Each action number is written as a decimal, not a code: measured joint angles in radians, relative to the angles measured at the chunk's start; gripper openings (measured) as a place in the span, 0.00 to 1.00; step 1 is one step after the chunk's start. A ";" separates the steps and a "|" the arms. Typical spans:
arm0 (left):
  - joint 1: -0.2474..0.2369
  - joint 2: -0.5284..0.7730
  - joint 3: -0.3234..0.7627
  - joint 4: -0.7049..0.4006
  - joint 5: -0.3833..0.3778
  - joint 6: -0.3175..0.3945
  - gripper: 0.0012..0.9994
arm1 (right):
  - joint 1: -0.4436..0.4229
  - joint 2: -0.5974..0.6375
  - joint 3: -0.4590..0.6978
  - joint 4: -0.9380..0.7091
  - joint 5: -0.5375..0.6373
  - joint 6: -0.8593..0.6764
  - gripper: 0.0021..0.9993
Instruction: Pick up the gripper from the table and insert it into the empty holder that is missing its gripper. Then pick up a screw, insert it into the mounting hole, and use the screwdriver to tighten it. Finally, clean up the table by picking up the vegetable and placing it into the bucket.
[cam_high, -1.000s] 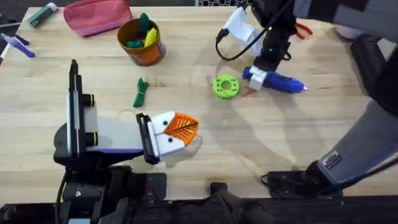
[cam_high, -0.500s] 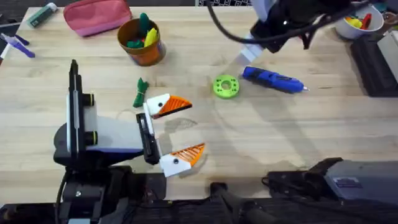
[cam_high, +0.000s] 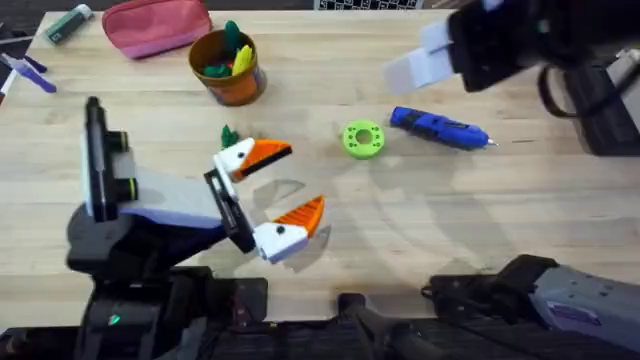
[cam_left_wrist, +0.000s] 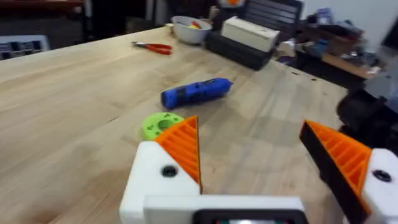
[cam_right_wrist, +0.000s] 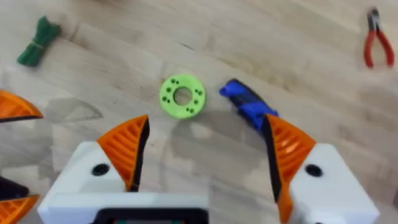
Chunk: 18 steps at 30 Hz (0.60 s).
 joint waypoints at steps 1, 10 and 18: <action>0.000 0.000 0.023 -0.043 -0.028 0.013 0.99 | 0.000 -0.011 0.000 -0.024 0.014 0.039 0.97; 0.000 0.134 0.302 -0.405 -0.327 0.201 0.99 | 0.000 -0.168 -0.152 -0.032 0.082 0.241 0.97; 0.000 0.493 0.626 -0.692 -0.573 0.304 0.99 | 0.000 -0.308 -0.391 0.006 0.106 0.324 0.97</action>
